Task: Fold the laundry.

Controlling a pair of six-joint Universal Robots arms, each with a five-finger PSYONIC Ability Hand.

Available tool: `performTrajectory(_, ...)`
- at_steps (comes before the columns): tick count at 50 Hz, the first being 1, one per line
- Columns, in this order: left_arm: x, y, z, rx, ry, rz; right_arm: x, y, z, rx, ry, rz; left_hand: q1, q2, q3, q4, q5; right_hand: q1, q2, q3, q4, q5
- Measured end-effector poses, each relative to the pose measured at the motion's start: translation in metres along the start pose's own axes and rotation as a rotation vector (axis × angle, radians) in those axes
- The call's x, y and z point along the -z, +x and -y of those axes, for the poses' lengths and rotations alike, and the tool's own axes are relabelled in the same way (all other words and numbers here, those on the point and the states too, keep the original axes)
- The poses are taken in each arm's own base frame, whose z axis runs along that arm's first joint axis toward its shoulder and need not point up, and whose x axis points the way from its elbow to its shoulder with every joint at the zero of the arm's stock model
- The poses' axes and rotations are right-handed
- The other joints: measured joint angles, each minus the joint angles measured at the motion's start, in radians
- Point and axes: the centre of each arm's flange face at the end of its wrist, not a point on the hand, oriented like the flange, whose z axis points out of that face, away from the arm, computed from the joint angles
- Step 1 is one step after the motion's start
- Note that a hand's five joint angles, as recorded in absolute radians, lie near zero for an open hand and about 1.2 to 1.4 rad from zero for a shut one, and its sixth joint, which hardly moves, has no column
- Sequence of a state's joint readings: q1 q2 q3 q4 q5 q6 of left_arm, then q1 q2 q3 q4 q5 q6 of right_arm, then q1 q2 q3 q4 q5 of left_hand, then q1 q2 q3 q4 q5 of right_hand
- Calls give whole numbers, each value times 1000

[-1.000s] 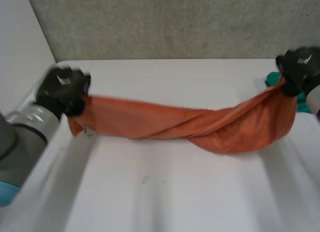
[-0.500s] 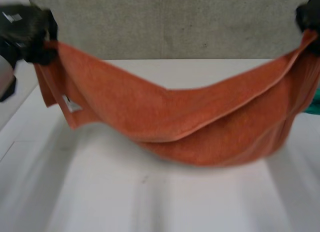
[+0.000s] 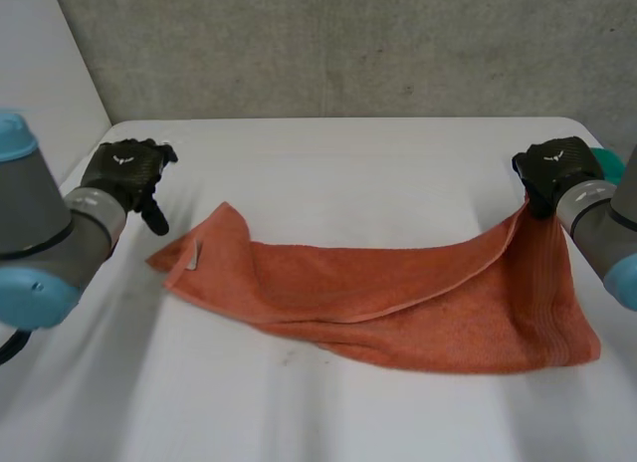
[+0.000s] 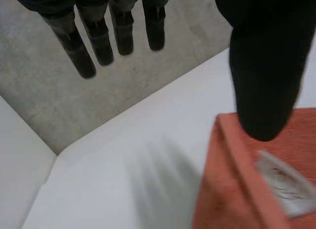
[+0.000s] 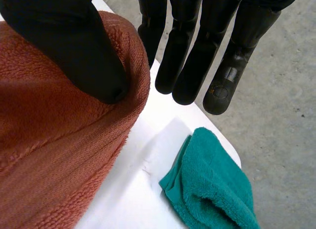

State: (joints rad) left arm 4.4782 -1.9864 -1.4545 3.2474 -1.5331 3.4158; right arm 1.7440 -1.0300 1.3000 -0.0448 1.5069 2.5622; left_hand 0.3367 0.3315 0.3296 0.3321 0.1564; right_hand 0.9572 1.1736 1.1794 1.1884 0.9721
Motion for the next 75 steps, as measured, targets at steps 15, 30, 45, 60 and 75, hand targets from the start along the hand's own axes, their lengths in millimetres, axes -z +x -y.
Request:
performTrajectory(15, 84, 63, -56, -113, -128, -333, 11, -7, -12, 2, -16, 20, 153, 159, 161, 164, 167, 0, 0, 0, 0, 0)
performTrajectory(30, 31, 70, -80, -189, -110, -308, 14, -15, -17, 2, -28, 56, 160, 160, 162, 155, 154, 0, 0, 0, 0, 0)
performTrajectory(45, 7, 71, -74, -189, -66, -296, 15, -17, -19, 5, -33, 62, 409, 403, 404, 402, 396, 0, 0, 0, 0, 0)
performTrajectory(60, -5, 72, -78, -192, -66, -298, 15, -18, -20, 10, -36, 65, 791, 788, 788, 790, 781, 0, 0, 0, 0, 0)
performTrajectory(75, 23, 73, -43, -200, 13, -300, 16, -17, -19, 10, -34, 63, 264, 266, 268, 262, 259, 0, 0, 0, 0, 0)
